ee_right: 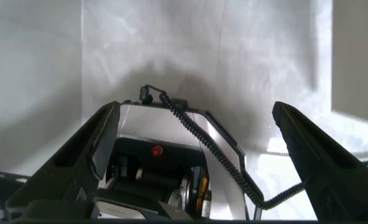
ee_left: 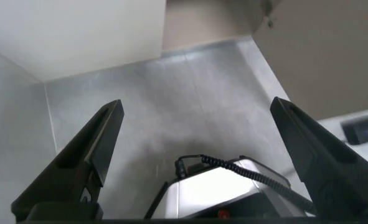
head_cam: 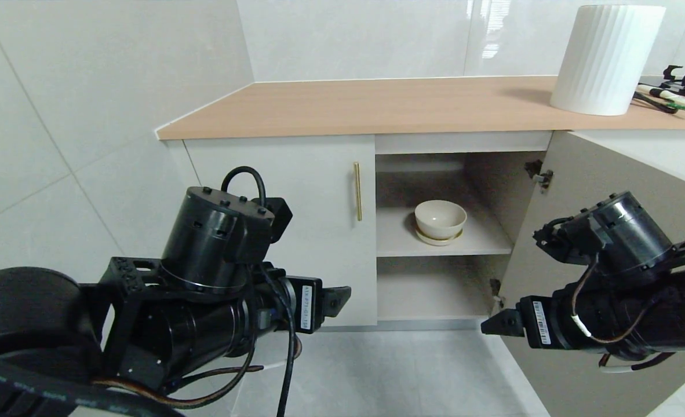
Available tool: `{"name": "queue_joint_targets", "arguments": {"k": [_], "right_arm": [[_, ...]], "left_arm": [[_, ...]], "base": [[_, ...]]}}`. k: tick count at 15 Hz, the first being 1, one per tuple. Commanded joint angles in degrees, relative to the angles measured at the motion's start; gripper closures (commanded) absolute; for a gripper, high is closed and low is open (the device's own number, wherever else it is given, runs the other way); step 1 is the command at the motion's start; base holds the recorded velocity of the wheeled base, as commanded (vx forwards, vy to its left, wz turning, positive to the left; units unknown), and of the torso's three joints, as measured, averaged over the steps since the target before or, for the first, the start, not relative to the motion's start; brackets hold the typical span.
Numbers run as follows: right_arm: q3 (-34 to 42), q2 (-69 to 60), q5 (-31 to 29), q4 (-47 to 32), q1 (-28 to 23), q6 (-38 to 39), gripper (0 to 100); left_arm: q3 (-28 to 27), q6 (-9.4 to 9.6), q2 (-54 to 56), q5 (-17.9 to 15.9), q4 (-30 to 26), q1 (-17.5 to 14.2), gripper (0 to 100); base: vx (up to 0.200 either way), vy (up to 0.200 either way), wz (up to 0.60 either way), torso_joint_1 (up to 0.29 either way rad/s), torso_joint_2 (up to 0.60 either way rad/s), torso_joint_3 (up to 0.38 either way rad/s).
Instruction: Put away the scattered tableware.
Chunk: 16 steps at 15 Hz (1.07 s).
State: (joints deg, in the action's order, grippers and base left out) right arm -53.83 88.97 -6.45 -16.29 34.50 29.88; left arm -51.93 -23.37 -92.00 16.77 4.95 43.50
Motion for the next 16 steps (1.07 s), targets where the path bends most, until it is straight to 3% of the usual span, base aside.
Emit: {"name": "queue_joint_targets", "arguments": {"k": [1, 6, 12, 16], "right_arm": [[0.04, 0.07, -0.06, 0.11, 0.22, 0.0, 0], [0.75, -2.75, -0.32, -0.15, 0.22, 0.09, 0], [8.66, -14.61, -0.23, -0.5, 0.31, 0.18, 0], [10.5, -20.15, -0.41, -6.13, -1.28, 0.71, 0]], "left_arm": [[-0.01, -0.01, -0.28, 0.1, 0.06, 0.01, 0], [-0.01, -0.01, -0.37, 0.28, 0.06, 0.01, 0], [-0.01, -0.01, -0.46, 0.36, 0.06, 0.01, 0], [-0.01, 0.08, -0.55, 0.72, 0.06, 0.01, 0]], "base": [[0.0, 0.0, 0.0, 0.0, 0.0, 0.0], [0.0, 0.0, 0.0, 0.0, 0.0, 0.0], [0.0, 0.0, 0.0, 0.0, 0.0, 0.0], [0.0, -0.2, 0.0, 0.001, 0.0, 0.005]]}}
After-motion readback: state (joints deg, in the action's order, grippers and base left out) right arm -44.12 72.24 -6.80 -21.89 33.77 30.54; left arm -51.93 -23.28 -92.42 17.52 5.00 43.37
